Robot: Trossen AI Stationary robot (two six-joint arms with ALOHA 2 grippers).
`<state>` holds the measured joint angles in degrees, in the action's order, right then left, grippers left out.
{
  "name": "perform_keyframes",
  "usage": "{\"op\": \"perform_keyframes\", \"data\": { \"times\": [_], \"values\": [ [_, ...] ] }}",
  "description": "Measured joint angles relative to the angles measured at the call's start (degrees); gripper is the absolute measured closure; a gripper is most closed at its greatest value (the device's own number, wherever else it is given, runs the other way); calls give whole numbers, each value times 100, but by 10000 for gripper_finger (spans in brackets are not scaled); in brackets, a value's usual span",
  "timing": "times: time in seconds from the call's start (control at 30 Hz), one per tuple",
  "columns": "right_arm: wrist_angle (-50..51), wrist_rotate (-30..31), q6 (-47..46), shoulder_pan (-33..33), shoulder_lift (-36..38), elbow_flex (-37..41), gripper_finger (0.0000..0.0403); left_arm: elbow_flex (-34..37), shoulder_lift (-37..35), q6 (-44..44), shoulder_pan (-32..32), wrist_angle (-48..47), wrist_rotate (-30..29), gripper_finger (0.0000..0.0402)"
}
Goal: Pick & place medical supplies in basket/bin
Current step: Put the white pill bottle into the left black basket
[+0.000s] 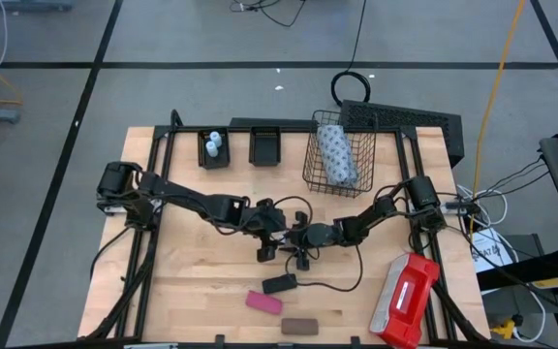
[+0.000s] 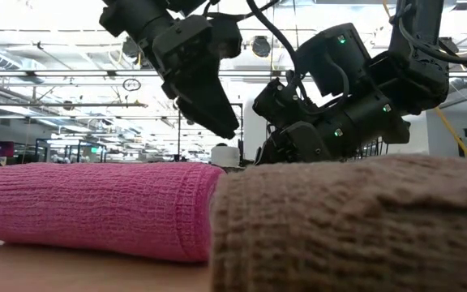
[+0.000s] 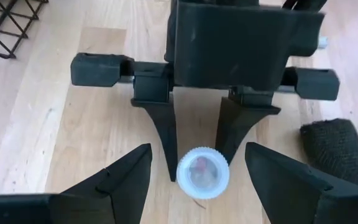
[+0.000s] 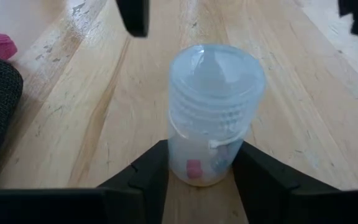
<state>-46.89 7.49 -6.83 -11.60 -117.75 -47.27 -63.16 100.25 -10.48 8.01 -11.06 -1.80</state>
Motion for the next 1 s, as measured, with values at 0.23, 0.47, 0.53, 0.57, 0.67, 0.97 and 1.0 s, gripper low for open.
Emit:
{"op": "perform_keyframes", "data": {
  "times": [0.23, 0.47, 0.53, 0.57, 0.67, 0.97, 1.0],
  "values": [
    [5, -2, 0, 0, 0, 0, 248, 4, 229, 262, 73, 99, -30, 133],
    [15, -6, -2, 0, -2, 2, 254, 7, 378, 413, 111, -42, -63, 133],
    [27, -11, -2, 0, -2, 1, 253, 5, 378, 407, 107, 38, -82, 133],
    [14, -15, -3, 0, -2, 2, 251, 4, 376, 401, 111, 43, -96, 133],
    [19, -14, -36, 0, -2, 2, 248, 7, 376, 403, 111, 128, -74, 133],
    [19, -17, -66, 0, -2, 2, 252, 7, 372, 446, 107, 10, -122, 133],
    [19, -20, -66, 0, -2, 2, 250, 7, 372, 446, 107, -11, -123, 133]
  ]
}}
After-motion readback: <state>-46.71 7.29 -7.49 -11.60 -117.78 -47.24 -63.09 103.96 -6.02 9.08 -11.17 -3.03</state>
